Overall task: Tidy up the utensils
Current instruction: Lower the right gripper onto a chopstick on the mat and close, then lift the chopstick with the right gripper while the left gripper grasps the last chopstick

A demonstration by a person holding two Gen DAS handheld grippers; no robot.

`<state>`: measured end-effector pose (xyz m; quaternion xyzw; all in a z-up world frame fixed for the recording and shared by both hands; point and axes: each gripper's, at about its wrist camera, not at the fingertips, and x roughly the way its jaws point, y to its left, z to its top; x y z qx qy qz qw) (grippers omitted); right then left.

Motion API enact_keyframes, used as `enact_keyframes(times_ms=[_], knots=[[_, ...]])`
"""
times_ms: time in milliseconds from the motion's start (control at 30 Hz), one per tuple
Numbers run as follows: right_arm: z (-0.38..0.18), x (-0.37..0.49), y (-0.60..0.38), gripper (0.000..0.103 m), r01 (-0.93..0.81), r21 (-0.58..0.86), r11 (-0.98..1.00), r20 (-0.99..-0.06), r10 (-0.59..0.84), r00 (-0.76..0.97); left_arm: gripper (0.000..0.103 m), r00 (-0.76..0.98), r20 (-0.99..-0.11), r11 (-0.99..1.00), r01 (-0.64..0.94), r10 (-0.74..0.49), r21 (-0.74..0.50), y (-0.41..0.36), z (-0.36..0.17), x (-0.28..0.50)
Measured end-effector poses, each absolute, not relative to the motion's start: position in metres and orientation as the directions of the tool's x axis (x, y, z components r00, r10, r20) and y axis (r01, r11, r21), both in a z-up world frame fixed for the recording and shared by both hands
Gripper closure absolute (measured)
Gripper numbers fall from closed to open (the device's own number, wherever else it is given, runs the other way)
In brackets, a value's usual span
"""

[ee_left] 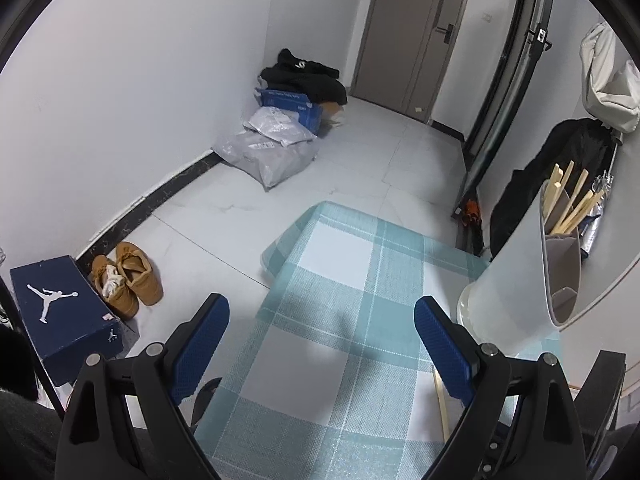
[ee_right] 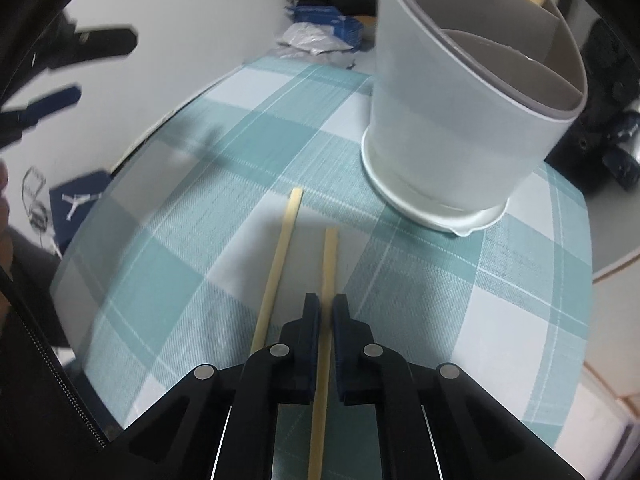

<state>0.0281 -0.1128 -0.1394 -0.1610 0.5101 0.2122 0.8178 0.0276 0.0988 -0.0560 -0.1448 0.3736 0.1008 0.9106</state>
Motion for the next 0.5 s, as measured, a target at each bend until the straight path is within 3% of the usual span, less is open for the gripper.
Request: enact_keyframes(times_ms=[233, 333, 500], knots=[[-0.138, 0.043, -0.102, 0.094, -0.557, -0.062, 0.828, -0.924, 0.164, 0.346, 0.011, 0.683, -0.728, 0.939, -0.287, 0.061, -0.191, 0.103, -0.061, 0.03], [-0.138, 0.056, -0.092, 0.085, -0.572, -0.081, 0.816, -0.933, 0.139, 0.331, 0.011, 0.673, -0.739, 0.948, -0.26, 0.04, -0.185, 0.1, -0.063, 0.03], [-0.138, 0.071, -0.079, 0.085, -0.578, -0.072, 0.813, -0.945, 0.129, 0.3, 0.011, 0.685, -0.728, 0.943, -0.26, 0.03, -0.206, 0.105, -0.06, 0.027]])
